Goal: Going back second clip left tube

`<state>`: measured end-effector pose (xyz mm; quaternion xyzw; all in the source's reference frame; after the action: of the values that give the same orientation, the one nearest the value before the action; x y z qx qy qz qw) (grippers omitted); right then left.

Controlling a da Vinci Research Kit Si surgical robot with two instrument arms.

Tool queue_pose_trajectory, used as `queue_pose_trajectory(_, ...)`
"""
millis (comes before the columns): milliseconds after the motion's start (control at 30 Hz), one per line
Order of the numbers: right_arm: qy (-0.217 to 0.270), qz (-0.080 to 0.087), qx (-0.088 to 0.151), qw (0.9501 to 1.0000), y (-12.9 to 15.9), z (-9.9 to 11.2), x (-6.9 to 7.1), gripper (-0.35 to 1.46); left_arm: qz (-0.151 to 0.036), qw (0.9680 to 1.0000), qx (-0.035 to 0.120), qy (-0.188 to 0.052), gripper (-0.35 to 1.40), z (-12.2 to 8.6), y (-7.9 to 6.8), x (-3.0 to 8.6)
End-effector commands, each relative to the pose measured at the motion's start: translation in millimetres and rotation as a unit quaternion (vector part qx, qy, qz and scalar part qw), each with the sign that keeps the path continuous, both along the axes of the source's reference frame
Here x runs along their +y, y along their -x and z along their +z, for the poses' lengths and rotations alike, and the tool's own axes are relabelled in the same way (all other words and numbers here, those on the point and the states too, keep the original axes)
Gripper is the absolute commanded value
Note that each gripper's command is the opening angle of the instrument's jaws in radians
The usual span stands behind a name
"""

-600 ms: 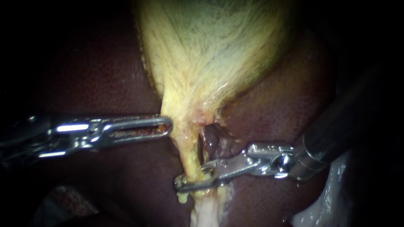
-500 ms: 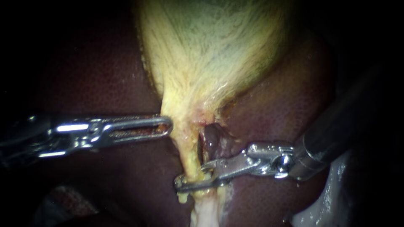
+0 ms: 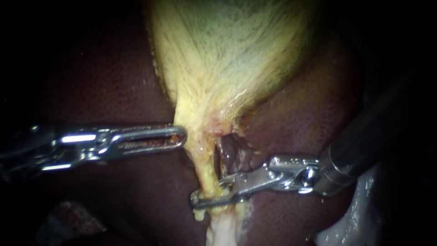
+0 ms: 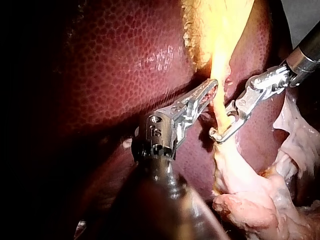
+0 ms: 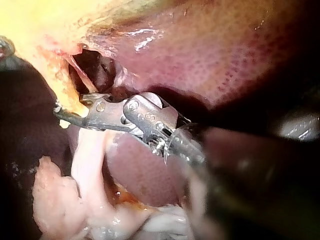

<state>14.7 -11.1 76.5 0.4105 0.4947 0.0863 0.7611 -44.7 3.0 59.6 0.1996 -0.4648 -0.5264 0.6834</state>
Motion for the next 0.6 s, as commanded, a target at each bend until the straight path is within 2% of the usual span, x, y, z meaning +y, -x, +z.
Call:
queue_pose_trajectory(33, 0.013, -0.001, 0.009, 0.9999, -0.2, -0.2, 0.0, 0.37, 0.000, 1.0000, 0.000, 0.000, -0.35, 0.0, 0.0, 0.0)
queue_pose_trajectory(333, 0.061, -0.006, 0.032, 0.9976, -0.7, -0.3, 0.1, 0.53, 0.000, 1.0000, 0.000, 0.000, -0.35, 0.0, 0.0, -0.1)
queue_pose_trajectory(600, 0.095, 0.000, 0.041, 0.9947, -0.6, -0.4, 0.2, 0.58, 0.000, 1.0000, 0.000, 0.000, -0.35, -0.1, 0.0, -0.1)
